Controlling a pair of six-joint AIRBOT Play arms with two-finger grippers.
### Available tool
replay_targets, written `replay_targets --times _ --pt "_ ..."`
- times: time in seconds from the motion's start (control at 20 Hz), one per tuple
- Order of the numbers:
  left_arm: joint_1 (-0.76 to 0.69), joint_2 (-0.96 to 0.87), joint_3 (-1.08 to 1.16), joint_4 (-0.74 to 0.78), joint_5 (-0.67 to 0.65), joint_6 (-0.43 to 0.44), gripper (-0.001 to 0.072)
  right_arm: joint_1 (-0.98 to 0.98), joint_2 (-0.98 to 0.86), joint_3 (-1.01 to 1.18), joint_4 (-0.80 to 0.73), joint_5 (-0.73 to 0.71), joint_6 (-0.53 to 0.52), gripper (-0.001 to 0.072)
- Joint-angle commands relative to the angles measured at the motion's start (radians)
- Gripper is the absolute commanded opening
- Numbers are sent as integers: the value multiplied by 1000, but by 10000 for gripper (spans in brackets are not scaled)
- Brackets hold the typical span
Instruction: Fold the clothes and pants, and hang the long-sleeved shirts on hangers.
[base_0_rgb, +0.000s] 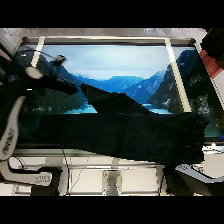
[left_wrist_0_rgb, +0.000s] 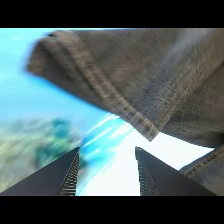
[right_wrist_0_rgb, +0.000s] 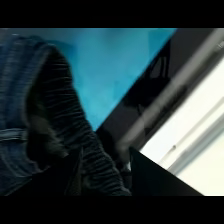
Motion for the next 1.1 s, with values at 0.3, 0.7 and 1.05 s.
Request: replay_targets --times 0.3,0.7,1.05 --pt "-230 -154 61 339 -2 -2 418 237 -1 1 16 -58 -12 346" --pt "-233 -184 61 382 -23 17 410 350 -1 1 16 -98 -10 346" --pt "-269 -216 67 383 53 5 23 350 -1 0 14 -98 -3 346"
